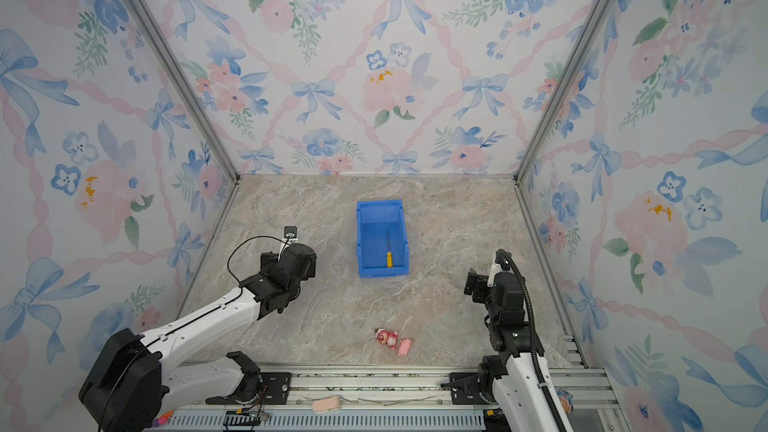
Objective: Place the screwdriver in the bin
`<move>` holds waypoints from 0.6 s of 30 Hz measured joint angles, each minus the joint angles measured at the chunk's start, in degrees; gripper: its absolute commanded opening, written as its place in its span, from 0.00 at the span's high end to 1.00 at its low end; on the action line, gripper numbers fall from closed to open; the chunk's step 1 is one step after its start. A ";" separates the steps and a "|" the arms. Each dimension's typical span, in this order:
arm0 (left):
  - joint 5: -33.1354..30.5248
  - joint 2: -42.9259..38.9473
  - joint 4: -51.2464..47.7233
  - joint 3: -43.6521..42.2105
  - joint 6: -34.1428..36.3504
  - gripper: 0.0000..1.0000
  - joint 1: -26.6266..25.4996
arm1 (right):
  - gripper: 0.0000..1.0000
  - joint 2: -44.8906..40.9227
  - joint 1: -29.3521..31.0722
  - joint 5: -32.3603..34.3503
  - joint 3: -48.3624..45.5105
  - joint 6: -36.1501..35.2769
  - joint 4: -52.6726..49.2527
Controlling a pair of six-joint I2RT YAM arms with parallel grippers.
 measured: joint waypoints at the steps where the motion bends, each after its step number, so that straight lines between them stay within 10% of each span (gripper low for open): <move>1: 0.52 -0.94 3.56 -3.02 2.38 0.02 0.76 | 0.03 0.57 -0.52 -0.04 -0.96 -0.31 1.36; 18: 21.66 -5.03 41.03 -23.56 13.57 0.02 23.82 | 0.03 28.61 -2.25 -6.14 -0.07 -3.78 26.36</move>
